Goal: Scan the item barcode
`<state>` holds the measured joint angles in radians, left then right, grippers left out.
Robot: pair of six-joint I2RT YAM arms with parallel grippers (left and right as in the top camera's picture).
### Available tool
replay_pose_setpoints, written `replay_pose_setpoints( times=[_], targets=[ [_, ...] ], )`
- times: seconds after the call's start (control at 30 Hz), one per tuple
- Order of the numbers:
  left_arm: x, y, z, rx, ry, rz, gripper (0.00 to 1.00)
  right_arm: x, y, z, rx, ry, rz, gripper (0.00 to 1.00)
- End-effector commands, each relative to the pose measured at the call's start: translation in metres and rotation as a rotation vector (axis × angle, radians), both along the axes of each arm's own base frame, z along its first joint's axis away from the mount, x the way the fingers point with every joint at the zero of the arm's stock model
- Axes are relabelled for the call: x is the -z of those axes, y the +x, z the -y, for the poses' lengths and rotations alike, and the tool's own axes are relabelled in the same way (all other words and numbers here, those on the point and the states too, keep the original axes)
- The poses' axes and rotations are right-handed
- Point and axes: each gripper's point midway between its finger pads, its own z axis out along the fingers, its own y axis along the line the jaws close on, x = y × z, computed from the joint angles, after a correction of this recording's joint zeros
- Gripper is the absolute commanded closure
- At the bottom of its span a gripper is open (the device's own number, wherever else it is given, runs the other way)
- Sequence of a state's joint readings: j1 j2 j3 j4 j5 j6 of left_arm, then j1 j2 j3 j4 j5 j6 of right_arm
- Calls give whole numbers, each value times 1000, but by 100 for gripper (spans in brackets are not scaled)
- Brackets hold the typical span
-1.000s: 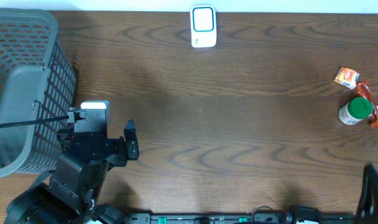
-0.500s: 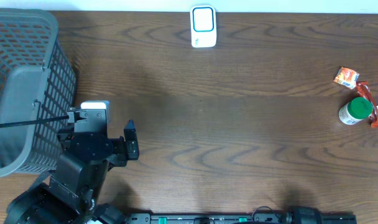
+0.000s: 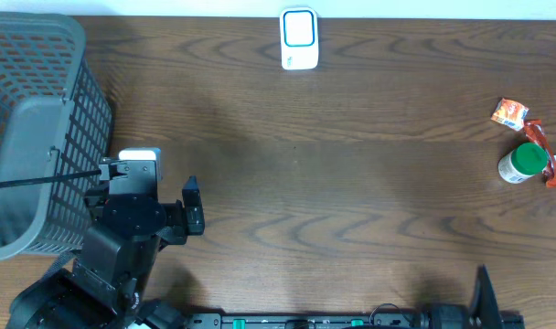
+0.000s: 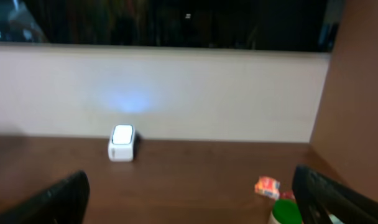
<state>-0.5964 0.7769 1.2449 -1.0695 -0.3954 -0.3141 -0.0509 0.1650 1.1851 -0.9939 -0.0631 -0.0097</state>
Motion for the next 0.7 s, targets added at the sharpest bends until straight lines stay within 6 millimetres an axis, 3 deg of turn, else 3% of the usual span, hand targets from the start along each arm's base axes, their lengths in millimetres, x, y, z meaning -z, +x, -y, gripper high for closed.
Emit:
replay_pose_setpoints(
  times=[0.0,0.3,0.67],
  targets=[
    [-2,0,-3,-15,2,7,2,24,23,1,-3,12,-25,1],
    [-2,0,-3,-15,2,7,2,71,78,4,-3,10,4,1],
    [-2,0,-3,-15,2,7,2,117,119,4,-10,14,47,1]
  ],
)
